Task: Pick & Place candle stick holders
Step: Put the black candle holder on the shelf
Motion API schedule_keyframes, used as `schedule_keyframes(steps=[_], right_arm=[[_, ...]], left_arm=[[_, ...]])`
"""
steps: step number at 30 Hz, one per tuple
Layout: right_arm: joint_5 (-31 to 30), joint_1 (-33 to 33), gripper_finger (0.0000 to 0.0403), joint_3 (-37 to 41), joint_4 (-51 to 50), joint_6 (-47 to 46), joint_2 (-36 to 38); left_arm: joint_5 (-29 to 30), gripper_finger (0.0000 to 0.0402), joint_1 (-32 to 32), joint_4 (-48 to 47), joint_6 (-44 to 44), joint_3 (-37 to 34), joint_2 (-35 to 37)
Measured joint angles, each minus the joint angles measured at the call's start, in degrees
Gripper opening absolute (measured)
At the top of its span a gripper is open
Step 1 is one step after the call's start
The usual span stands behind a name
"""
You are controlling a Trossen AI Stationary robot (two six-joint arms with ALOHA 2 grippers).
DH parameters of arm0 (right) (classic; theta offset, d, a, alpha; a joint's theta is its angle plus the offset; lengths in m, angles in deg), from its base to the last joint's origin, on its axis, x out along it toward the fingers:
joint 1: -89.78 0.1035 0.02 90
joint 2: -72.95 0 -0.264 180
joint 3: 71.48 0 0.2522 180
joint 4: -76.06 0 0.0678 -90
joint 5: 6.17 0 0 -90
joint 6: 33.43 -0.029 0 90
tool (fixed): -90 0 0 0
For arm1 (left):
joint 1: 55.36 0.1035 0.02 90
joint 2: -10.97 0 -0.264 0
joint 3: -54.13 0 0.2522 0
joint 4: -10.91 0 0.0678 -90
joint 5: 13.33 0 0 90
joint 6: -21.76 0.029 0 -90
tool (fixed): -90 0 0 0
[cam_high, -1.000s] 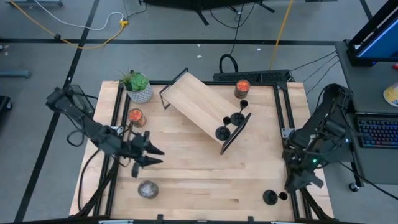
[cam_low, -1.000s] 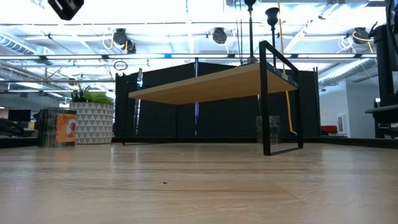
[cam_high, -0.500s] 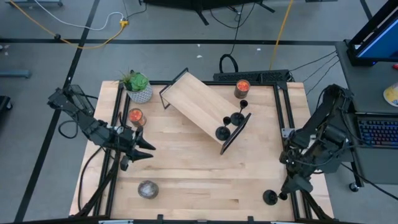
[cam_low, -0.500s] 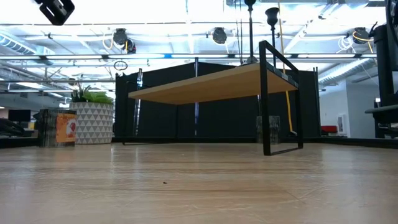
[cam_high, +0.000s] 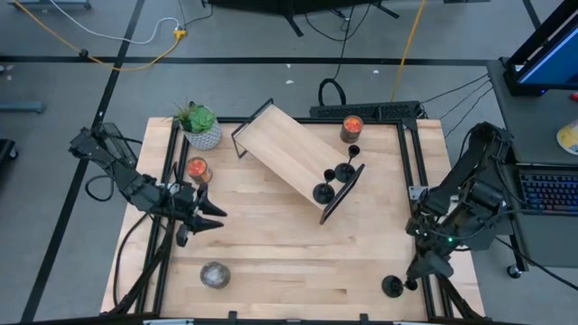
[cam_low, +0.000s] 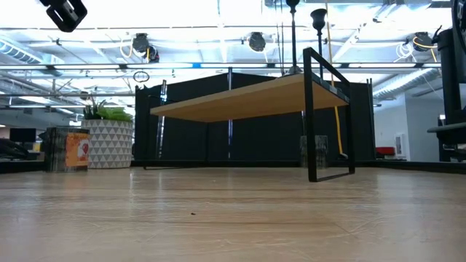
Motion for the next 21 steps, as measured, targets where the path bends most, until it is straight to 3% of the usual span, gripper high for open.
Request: schedule_keyframes(steps=[9,21], right_arm=[[-2.67,-0.94,0.0093,0.02,1.12,1.65,-0.05],[-12.92,-1.01,0.0093,0.02,6.83,8.38,0.01]], left_arm=[[0.02,0.0157,0.00,-0.02,-0.35,0.00,-0.02],[0.02,0.0157,0.00,-0.15,0.04,0.00,-0.04]])
